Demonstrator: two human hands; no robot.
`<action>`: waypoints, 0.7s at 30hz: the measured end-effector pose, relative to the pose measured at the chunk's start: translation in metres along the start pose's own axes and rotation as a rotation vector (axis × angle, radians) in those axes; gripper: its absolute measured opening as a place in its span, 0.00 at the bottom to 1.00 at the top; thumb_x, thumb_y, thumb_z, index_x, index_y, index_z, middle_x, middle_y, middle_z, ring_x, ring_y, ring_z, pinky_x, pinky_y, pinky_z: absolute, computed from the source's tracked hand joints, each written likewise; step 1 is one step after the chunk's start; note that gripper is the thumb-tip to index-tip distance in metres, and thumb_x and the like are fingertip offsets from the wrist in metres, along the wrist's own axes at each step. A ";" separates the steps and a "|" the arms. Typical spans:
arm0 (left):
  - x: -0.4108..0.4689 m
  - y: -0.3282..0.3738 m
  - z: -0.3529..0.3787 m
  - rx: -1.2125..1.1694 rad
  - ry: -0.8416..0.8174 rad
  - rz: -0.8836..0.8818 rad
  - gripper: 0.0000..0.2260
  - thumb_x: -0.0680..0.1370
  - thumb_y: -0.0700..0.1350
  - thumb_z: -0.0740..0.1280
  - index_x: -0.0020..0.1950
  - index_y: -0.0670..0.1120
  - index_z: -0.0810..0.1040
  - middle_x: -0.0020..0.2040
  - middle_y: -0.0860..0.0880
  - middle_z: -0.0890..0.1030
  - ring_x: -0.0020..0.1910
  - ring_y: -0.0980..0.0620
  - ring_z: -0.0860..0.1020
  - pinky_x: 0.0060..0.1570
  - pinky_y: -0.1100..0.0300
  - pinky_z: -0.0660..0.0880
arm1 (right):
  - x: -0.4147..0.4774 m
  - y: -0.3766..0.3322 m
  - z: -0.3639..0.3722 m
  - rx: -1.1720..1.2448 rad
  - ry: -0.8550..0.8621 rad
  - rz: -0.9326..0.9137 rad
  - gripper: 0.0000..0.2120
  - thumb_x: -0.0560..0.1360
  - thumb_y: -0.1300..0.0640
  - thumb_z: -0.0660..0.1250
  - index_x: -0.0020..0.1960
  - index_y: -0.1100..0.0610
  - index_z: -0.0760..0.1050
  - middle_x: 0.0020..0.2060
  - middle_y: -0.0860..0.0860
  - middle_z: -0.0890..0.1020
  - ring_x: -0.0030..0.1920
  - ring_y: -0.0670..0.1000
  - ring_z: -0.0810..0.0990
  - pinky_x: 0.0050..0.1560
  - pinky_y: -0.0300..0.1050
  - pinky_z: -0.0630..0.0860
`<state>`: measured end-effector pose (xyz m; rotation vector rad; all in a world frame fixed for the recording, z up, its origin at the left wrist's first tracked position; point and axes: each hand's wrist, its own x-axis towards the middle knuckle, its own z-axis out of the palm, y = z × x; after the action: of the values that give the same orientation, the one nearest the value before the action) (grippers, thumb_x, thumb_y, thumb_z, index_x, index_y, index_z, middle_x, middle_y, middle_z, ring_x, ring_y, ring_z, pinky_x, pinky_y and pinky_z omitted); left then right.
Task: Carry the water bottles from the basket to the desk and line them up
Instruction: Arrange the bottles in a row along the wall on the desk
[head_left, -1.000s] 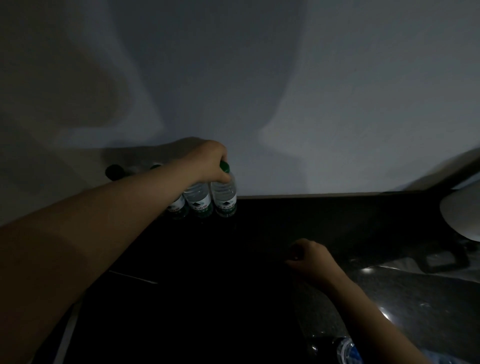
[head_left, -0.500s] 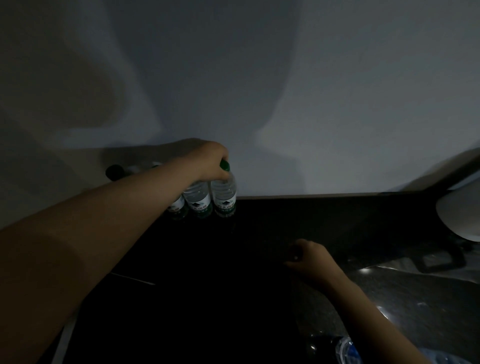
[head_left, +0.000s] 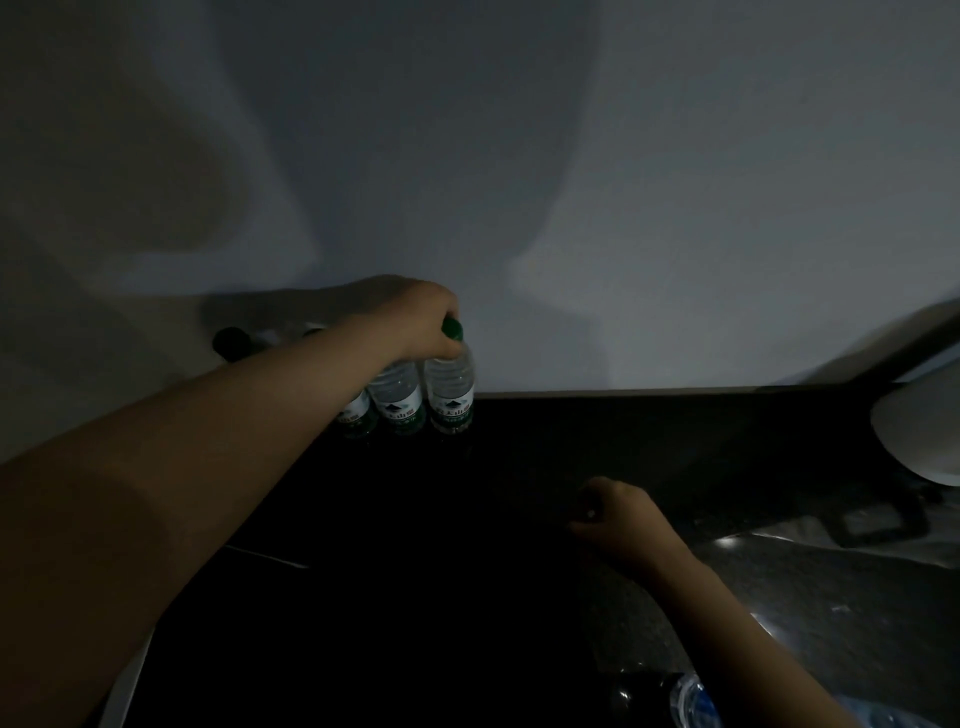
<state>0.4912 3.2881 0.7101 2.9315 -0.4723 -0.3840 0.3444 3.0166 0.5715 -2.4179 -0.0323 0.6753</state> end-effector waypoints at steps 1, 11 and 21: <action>-0.001 0.000 0.000 -0.007 0.006 -0.001 0.12 0.72 0.54 0.70 0.51 0.49 0.78 0.45 0.50 0.77 0.43 0.50 0.74 0.36 0.60 0.66 | 0.000 -0.001 0.000 -0.019 -0.001 -0.005 0.14 0.72 0.52 0.72 0.54 0.46 0.71 0.42 0.39 0.72 0.39 0.36 0.73 0.31 0.27 0.68; -0.022 0.013 -0.004 0.099 0.120 0.083 0.14 0.73 0.50 0.68 0.51 0.42 0.75 0.45 0.47 0.68 0.42 0.51 0.68 0.31 0.59 0.57 | -0.011 -0.011 -0.006 -0.225 -0.012 -0.080 0.17 0.72 0.50 0.71 0.59 0.50 0.73 0.43 0.40 0.69 0.37 0.35 0.67 0.32 0.26 0.62; -0.103 0.039 0.016 -0.078 0.033 0.181 0.12 0.72 0.48 0.71 0.51 0.43 0.76 0.51 0.46 0.75 0.48 0.47 0.76 0.44 0.57 0.72 | -0.056 -0.035 -0.029 -0.375 -0.022 -0.115 0.21 0.73 0.50 0.70 0.64 0.48 0.71 0.57 0.47 0.75 0.48 0.40 0.69 0.37 0.29 0.64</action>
<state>0.3805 3.2830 0.7253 2.7870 -0.6944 -0.3223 0.3143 3.0183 0.6368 -2.7383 -0.3321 0.6929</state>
